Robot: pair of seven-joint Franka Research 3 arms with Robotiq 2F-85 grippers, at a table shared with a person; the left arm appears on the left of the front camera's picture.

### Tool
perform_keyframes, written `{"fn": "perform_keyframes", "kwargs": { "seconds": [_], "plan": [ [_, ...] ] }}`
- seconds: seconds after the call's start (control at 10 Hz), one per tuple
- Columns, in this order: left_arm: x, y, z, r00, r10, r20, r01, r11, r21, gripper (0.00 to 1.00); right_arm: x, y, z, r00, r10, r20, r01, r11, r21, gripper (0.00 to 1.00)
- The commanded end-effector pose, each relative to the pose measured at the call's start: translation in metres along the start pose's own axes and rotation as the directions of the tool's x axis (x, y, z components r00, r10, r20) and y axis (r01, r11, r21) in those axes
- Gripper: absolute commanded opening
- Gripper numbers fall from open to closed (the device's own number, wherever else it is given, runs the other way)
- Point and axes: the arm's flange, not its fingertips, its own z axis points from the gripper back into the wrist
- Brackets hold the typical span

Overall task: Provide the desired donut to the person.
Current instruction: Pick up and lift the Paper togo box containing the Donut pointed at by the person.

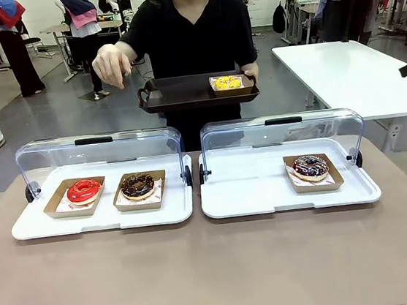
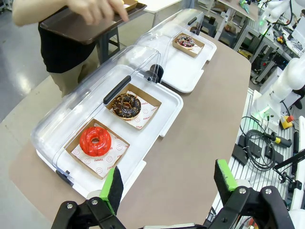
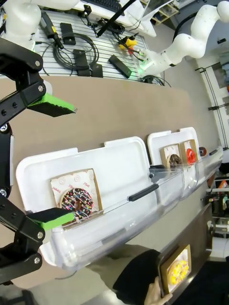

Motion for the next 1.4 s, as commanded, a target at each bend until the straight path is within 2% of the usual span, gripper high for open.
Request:
{"fn": "perform_keyframes", "kwargs": {
  "seconds": [0.0,1.3],
  "plan": [
    [-0.0007,-0.0005,0.0006,1.000,-0.009,-0.004,0.009,1.000,-0.005,1.00,-0.0016,-0.0003,-0.0009,1.000,-0.008,-0.001,0.008,1.000,-0.007,1.00],
    [-0.0007,-0.0005,0.0006,1.000,-0.009,-0.004,0.009,1.000,-0.005,1.00,-0.0016,-0.0003,-0.0009,1.000,-0.008,-0.001,0.008,1.000,-0.007,1.00]
  ]
}}
